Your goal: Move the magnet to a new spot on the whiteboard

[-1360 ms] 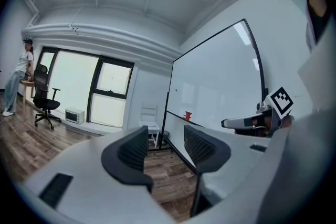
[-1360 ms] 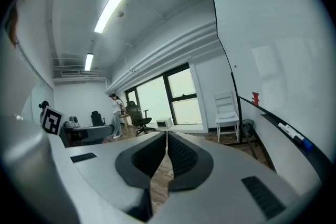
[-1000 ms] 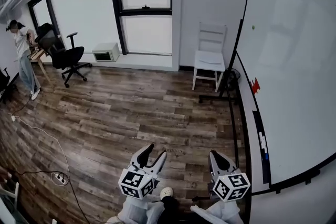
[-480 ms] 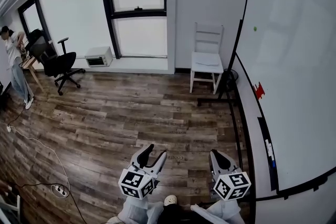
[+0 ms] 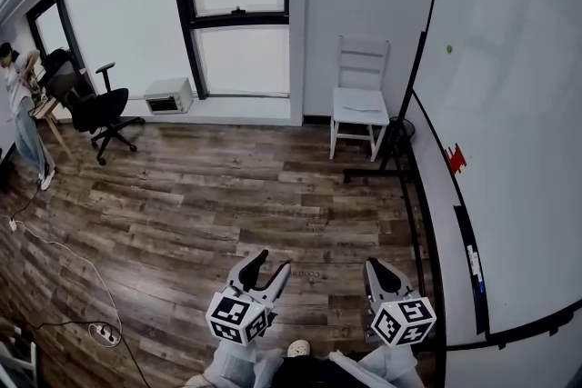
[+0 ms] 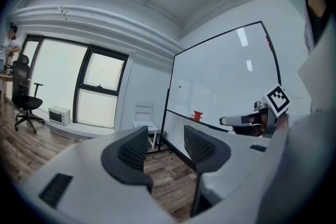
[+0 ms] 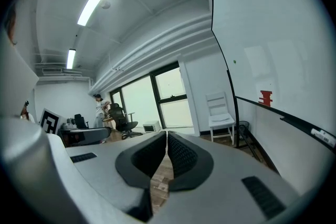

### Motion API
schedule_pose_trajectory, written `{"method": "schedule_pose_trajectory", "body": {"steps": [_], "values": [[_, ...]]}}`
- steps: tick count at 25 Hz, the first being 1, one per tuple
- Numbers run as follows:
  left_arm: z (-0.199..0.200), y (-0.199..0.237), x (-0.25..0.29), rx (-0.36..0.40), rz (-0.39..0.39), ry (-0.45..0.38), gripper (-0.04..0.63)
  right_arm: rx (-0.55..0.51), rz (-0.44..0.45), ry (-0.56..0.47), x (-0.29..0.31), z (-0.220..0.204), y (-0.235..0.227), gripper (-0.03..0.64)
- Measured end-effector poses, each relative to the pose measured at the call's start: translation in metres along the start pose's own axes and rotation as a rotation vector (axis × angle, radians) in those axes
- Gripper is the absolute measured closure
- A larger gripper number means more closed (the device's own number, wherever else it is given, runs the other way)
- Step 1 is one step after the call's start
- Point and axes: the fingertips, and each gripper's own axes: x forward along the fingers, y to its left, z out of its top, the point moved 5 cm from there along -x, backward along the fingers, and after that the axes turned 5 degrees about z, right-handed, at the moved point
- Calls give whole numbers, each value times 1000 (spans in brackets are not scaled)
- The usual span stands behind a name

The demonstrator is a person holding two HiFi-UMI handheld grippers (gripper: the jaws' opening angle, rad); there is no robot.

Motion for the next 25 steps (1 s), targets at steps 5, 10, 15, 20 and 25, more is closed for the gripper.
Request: {"method": "schedule_pose_trajectory", "body": {"steps": [5, 10, 15, 20, 25], "values": [[0, 10, 5, -8, -5, 7, 390, 10, -2, 15, 10, 1, -2, 583], [3, 14, 10, -22, -5, 5, 390, 32, -15, 26, 16, 6, -10, 583], [2, 24, 18, -18, -2, 14, 390, 27, -16, 25, 28, 10, -15, 583], [6, 29, 40, -25, 0, 20, 389, 33, -20, 35, 43, 16, -30, 583], [12, 37, 75, -18, 4, 15, 390, 29, -20, 32, 69, 25, -57, 583]]}}
